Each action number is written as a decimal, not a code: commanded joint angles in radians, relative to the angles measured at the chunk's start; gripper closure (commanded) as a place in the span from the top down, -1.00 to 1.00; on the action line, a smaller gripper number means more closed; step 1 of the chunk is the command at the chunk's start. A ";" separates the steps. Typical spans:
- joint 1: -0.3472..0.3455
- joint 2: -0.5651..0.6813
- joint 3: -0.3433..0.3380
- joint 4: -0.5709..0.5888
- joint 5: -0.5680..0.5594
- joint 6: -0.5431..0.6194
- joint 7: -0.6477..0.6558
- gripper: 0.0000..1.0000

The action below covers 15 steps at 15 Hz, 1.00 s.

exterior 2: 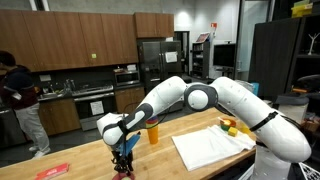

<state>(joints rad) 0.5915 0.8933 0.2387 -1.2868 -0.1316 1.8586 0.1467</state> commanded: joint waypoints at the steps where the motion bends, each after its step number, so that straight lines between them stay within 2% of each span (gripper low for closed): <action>1: -0.014 -0.124 -0.032 -0.132 -0.022 0.003 0.064 -0.98; 5: -0.035 -0.285 -0.052 -0.319 -0.011 0.032 0.153 -0.98; 8: -0.062 -0.408 -0.029 -0.447 0.019 0.021 0.170 -0.98; 15: -0.114 -0.703 0.021 -0.761 0.129 0.073 0.259 -0.98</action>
<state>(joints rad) 0.5123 0.3542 0.2357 -1.8799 -0.0398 1.8865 0.3609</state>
